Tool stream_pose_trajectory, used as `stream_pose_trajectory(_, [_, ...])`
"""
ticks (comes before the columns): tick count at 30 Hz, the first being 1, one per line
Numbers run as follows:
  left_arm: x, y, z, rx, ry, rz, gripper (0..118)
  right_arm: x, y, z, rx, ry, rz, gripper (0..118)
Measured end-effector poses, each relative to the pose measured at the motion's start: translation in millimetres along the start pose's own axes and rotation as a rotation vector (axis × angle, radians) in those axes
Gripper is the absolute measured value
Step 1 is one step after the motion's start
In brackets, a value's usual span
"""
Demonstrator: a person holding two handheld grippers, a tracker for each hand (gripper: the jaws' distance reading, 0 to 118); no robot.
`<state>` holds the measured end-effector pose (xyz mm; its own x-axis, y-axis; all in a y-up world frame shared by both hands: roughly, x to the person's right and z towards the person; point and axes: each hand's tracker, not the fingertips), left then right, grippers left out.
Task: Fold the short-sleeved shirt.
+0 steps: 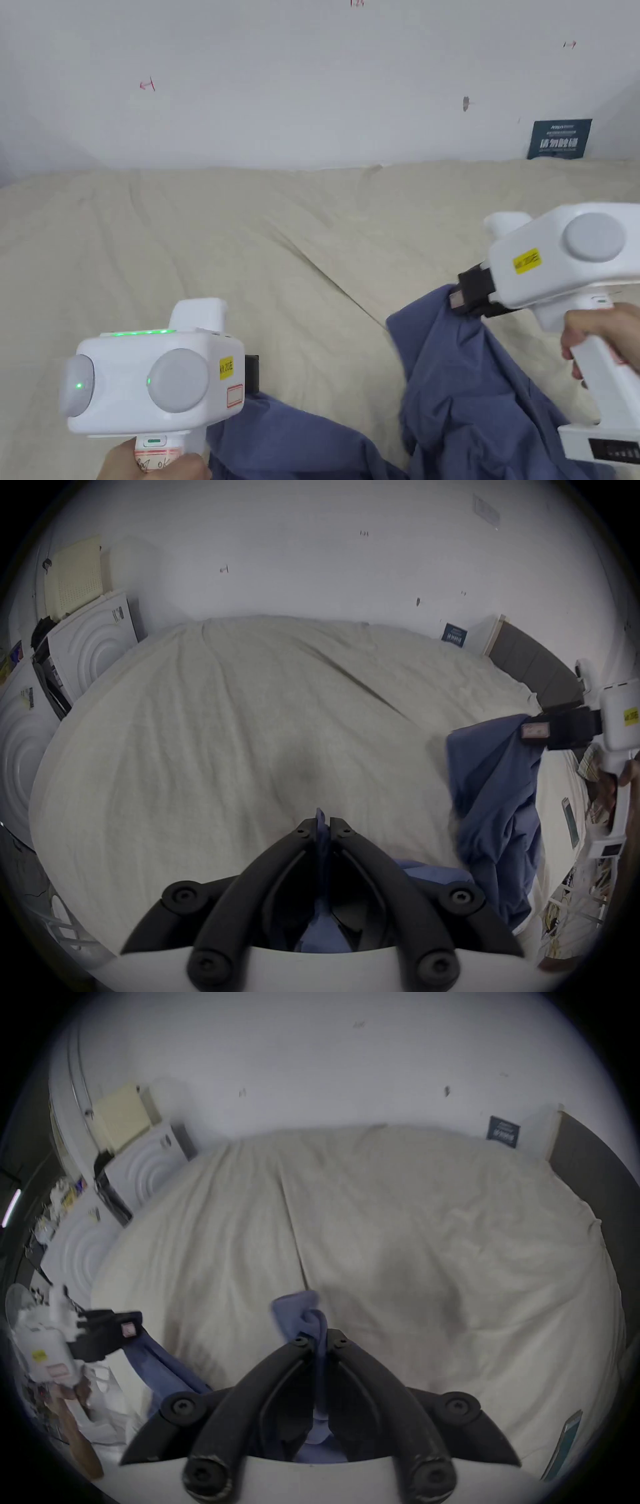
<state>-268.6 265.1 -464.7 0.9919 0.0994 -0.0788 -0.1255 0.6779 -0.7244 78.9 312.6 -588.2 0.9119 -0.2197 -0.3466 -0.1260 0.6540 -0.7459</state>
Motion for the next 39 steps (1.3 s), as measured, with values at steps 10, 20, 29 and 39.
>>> stream_pose_trajectory(10, [-12.4,77.6,87.0,0.233,0.120,-0.025,5,30.2,59.1,147.0,0.240,-0.094,-0.087,4])
stream_pose_trajectory(20, [-42.2,162.6,164.5,0.400,0.116,0.043,5,57.7,130.6,243.2,0.488,-0.064,-0.215,4])
stream_pose_trajectory(29, [-46.3,255.4,174.0,0.473,0.140,0.049,5,54.2,188.4,254.3,0.577,-0.046,-0.277,4])
stream_pose_trajectory(39, [-34.0,356.5,165.0,0.572,0.170,0.044,5,61.7,266.3,242.8,0.622,-0.069,-0.303,4])
